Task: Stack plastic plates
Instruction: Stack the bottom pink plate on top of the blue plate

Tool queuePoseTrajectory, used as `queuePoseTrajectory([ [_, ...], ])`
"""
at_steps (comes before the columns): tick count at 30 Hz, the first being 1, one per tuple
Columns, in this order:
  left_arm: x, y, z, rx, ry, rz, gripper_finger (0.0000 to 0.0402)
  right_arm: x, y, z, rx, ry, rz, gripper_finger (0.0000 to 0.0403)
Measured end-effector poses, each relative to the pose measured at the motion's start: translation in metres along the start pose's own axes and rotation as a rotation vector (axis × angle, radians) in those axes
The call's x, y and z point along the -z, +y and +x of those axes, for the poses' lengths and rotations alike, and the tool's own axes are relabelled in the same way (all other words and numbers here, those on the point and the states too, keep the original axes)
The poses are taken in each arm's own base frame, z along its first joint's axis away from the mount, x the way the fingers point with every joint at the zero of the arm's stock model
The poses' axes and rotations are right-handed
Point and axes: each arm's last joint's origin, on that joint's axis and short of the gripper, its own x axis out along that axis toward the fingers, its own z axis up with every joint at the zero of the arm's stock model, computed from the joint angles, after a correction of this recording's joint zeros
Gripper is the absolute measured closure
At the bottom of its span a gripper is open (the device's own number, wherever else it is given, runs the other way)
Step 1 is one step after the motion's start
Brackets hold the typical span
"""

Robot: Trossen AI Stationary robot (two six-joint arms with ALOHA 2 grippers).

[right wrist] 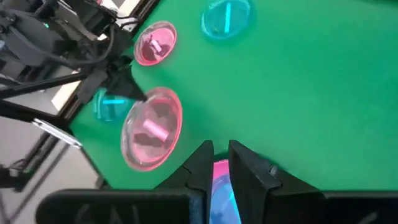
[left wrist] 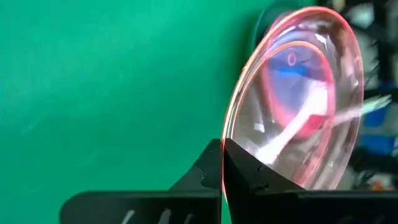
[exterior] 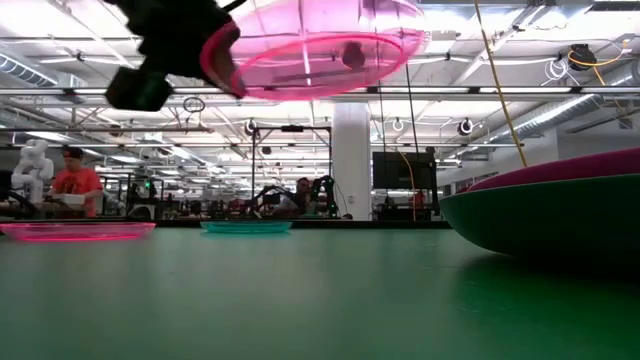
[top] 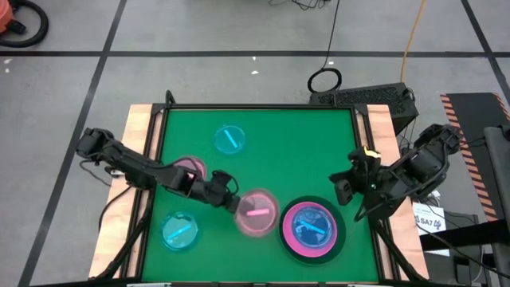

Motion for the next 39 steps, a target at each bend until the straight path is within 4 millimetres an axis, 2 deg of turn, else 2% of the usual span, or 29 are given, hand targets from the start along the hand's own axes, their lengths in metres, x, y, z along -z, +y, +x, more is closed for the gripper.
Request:
queuePoseTrajectory([
  [4, -0.014, -0.009, -0.003, 0.042, -0.074, -0.021, 0.0398, -0.002, -0.002, 0.001, 0.009, 0.053, 0.05, 0.0346],
  [10, -0.041, -0.033, -0.017, 0.095, -0.206, 0.03, 0.0398, -0.009, 0.0, 0.008, 0.036, 0.015, 0.164, 0.0293],
  [17, -0.073, -0.055, -0.036, 0.062, -0.3, 0.083, 0.0399, -0.021, 0.006, 0.018, 0.006, 0.026, 0.136, 0.0222],
  [22, -0.087, -0.066, -0.044, 0.05, -0.351, 0.089, 0.0399, -0.031, 0.006, 0.023, 0.01, -0.004, 0.115, 0.0188],
  [29, -0.096, -0.078, -0.045, 0.04, -0.369, 0.124, 0.0399, -0.044, 0.014, 0.033, -0.024, -0.048, 0.077, 0.0182],
  [35, -0.101, -0.091, -0.043, 0.069, -0.385, 0.145, 0.0399, -0.043, 0.011, 0.037, 0.034, -0.039, 0.07, 0.0184],
  [39, -0.103, -0.09, -0.037, 0.045, -0.382, 0.163, 0.0399, -0.041, 0.007, 0.039, 0.083, -0.028, 0.085, 0.0178],
])
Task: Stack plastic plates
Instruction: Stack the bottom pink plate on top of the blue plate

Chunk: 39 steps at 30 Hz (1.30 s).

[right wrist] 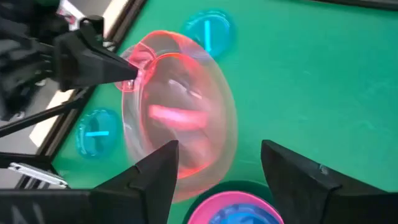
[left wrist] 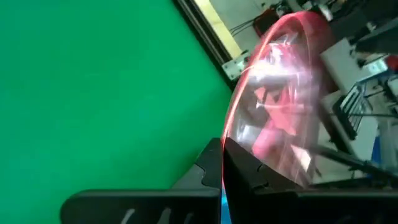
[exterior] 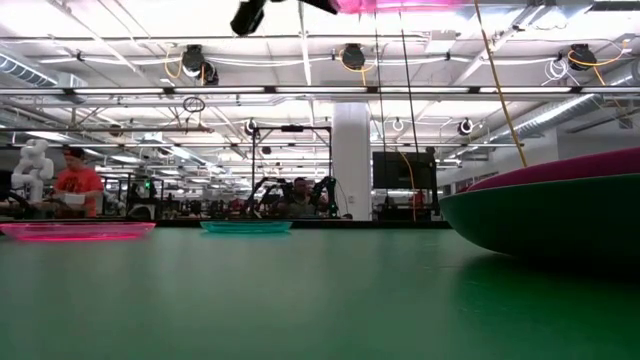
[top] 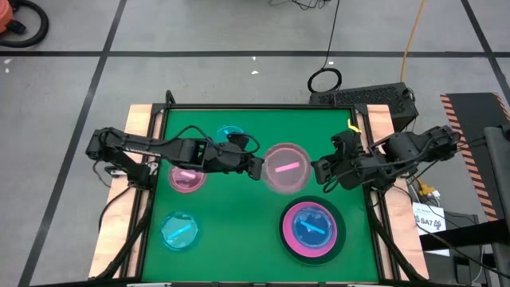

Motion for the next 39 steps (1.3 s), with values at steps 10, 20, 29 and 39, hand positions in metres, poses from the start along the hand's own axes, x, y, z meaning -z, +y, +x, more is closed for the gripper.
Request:
queuePoseTrajectory([
  [10, 0.002, -0.004, 0.008, 0.038, -0.005, -0.016, 0.0399, -0.002, -0.013, -0.006, 0.054, 0.008, 0.03, 0.0156],
  [20, -0.003, -0.003, 0.009, 0.046, -0.023, -0.021, 0.0399, 0.001, -0.007, -0.001, 0.059, 0.008, 0.004, 0.0171],
  [29, -0.005, -0.001, 0.01, 0.041, -0.027, -0.013, 0.0399, 0.004, 0.003, 0.016, 0.112, 0.009, -0.007, 0.0177],
  [39, -0.004, -0.002, 0.01, 0.041, -0.025, -0.012, 0.0399, -0.003, 0.009, 0.035, 0.17, 0.026, -0.048, 0.0186],
])
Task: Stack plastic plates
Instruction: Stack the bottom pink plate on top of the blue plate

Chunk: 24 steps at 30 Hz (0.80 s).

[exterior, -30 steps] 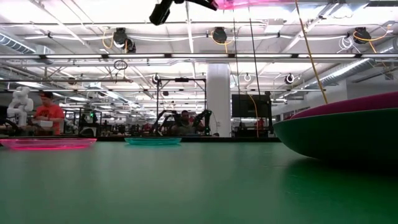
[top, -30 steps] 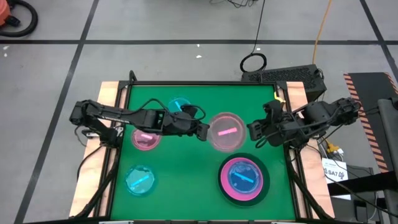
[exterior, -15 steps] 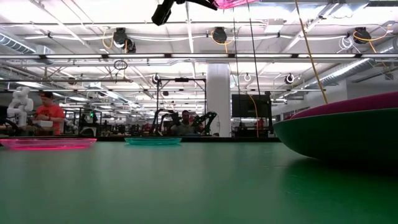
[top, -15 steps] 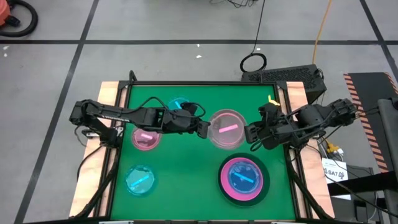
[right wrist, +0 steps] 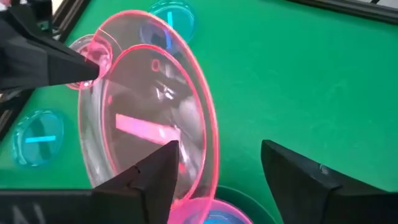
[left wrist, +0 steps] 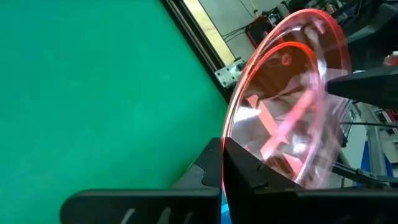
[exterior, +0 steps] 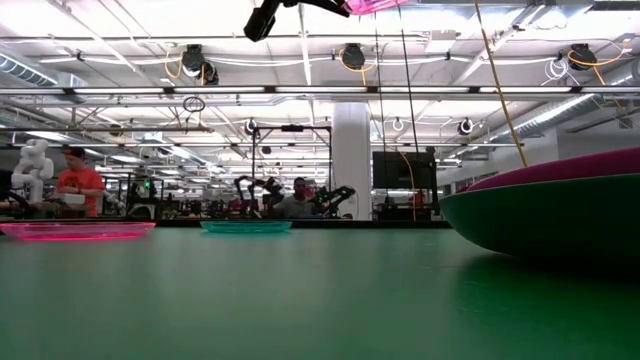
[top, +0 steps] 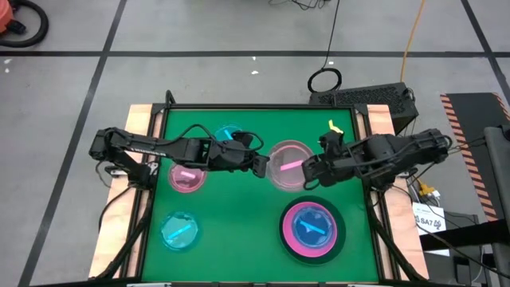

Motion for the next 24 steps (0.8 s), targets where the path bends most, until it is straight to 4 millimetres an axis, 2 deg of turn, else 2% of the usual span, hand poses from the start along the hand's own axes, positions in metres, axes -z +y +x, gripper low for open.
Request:
queuePoseTrajectory([
  [4, 0.0001, 0.0, 0.0, 0.0, 0.0, 0.002, 0.0399, -0.0023, 0.0041, 0.0043, -0.011, 0.008, -0.014, 0.0221],
  [13, 0.0001, 0.0, 0.0, -0.001, 0.001, 0.015, 0.0399, -0.003, 0.0062, 0.0045, -0.032, 0.008, -0.02, 0.0337],
  [18, 0.0003, 0.0004, 0.0, -0.004, 0.002, 0.018, 0.0394, -0.003, 0.0062, 0.0045, -0.032, 0.008, -0.024, 0.0388],
  [24, 0.0004, 0.0004, 0.0001, -0.003, 0.002, 0.016, 0.036, -0.0032, 0.0051, 0.0039, -0.029, 0.009, -0.044, 0.0394],
])
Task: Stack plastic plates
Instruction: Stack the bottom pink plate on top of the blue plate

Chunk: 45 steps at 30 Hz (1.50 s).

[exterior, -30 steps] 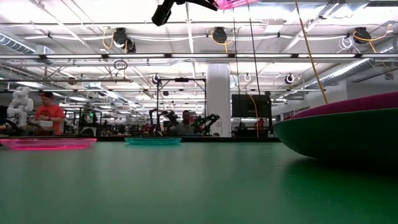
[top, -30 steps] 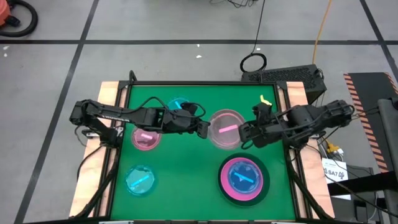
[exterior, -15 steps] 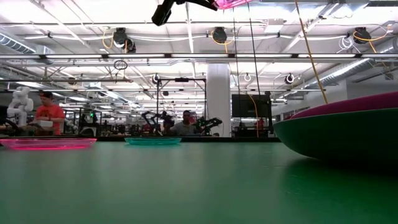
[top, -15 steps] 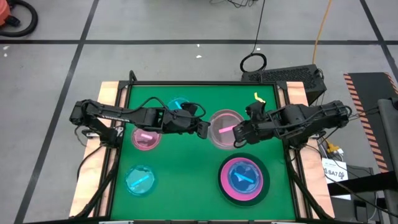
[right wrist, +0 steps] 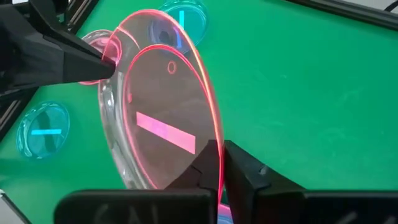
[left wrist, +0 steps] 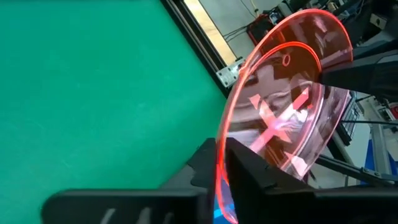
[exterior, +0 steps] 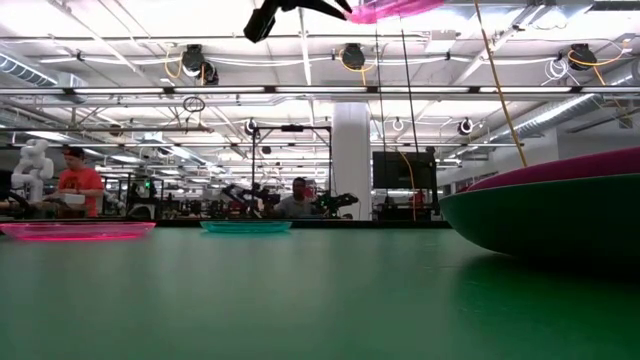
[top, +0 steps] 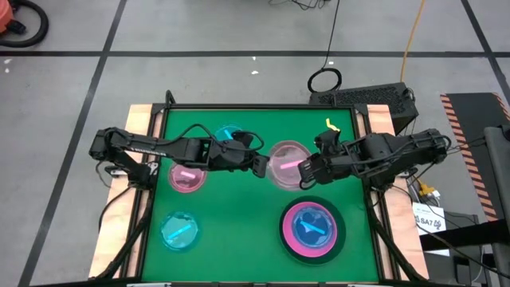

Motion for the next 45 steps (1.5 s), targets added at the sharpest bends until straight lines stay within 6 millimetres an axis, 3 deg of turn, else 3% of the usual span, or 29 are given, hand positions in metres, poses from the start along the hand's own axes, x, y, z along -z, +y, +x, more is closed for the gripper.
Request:
queuePoseTrajectory([
  [8, 0.003, -0.002, -0.001, 0.006, 0.007, -0.045, 0.0268, -0.002, -0.013, -0.012, -0.013, 0.02, 0.001, 0.04],
  [13, 0.007, -0.004, -0.003, 0.012, 0.018, -0.043, 0.0232, -0.004, -0.027, -0.027, -0.063, 0.019, 0.013, 0.0401],
  [21, 0.009, -0.005, -0.003, 0.015, 0.024, -0.035, 0.0222, 0.002, -0.053, -0.052, -0.145, 0.145, -0.08, 0.0402],
  [28, 0.016, -0.002, -0.005, -0.032, 0.065, -0.012, 0.0222, 0.01, -0.057, -0.061, -0.217, 0.221, -0.177, 0.0402],
  [40, 0.028, -0.002, -0.01, -0.07, 0.116, -0.003, 0.0222, 0.053, -0.057, -0.036, -0.214, 0.376, -0.349, 0.0402],
  [45, 0.029, -0.001, -0.01, -0.083, 0.123, -0.013, 0.0222, 0.075, -0.052, -0.011, -0.282, 0.398, -0.357, 0.0401],
])
